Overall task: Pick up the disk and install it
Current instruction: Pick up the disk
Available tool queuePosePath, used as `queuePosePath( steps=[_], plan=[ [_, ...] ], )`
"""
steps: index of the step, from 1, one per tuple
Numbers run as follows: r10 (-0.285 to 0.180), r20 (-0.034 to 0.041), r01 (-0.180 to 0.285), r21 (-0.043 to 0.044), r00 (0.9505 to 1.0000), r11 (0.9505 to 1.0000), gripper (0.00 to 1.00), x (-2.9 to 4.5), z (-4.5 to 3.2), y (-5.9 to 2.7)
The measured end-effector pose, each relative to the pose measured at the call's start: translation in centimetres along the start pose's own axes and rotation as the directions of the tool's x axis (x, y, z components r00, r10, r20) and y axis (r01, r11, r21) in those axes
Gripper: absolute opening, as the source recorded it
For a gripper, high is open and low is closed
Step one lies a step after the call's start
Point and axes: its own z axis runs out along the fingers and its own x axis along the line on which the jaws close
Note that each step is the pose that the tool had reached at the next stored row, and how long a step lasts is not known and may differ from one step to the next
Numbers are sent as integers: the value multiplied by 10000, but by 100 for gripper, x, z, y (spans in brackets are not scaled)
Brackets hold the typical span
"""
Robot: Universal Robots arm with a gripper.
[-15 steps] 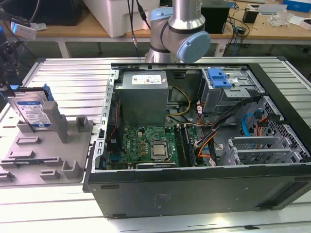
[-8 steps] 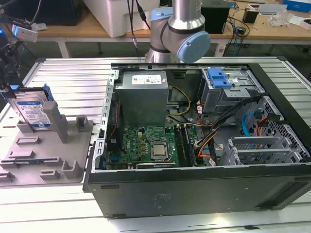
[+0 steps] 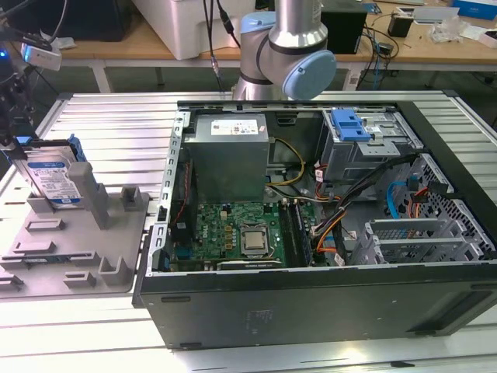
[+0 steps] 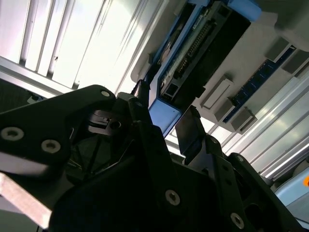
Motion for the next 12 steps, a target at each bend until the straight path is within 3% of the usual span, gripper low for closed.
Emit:
queuePosePath(
  steps=[12],
  plan=[
    [-2, -6, 2, 0, 10000, 10000, 49, -9, 28, 2]
  ],
)
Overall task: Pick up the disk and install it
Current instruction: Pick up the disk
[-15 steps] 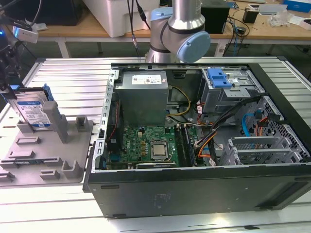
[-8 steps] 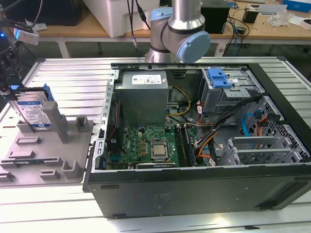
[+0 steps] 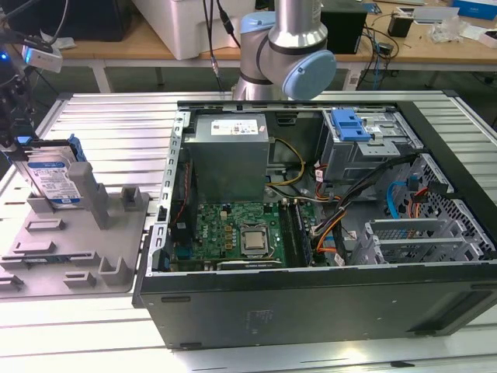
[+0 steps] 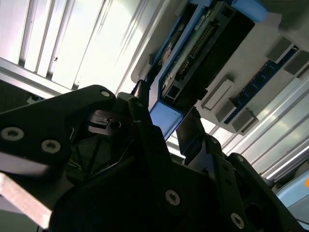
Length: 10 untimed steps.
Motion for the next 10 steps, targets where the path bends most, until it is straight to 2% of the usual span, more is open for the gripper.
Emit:
queuePosePath(
  steps=[10],
  plan=[
    [-43, -2, 43, 2, 10000, 10000, 49, -2, 80, 2]
  ],
)
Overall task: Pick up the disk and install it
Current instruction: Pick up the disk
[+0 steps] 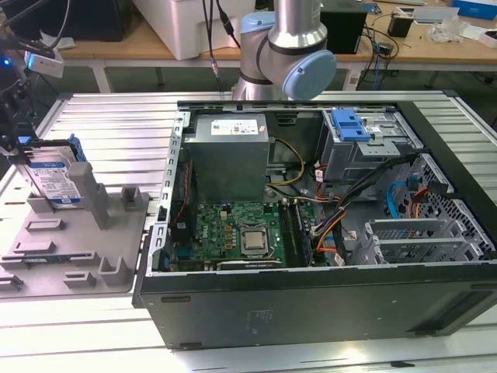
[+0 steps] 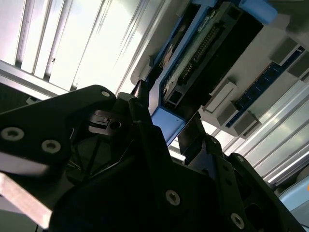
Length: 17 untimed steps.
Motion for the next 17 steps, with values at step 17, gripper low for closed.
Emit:
queuePosePath(
  steps=[17],
  plan=[
    [-21, -3, 21, 2, 10000, 10000, 49, -1, 29, 13]
  ],
)
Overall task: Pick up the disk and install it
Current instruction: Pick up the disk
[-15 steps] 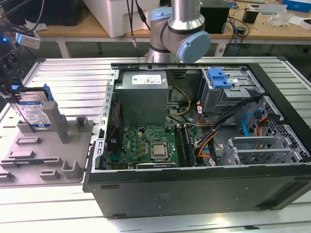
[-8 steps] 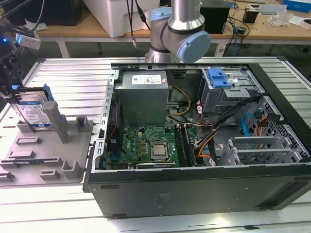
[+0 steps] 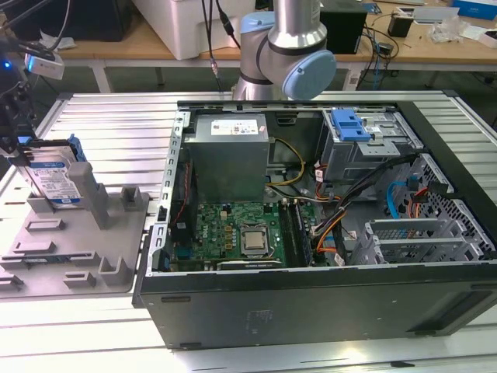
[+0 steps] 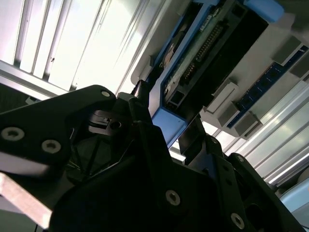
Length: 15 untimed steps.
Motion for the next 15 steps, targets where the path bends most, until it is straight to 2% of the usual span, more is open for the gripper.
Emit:
queuePosePath(
  steps=[15],
  plan=[
    [-310, -13, 310, 9, 9995, 9995, 49, 0, 4, -1]
  ],
)
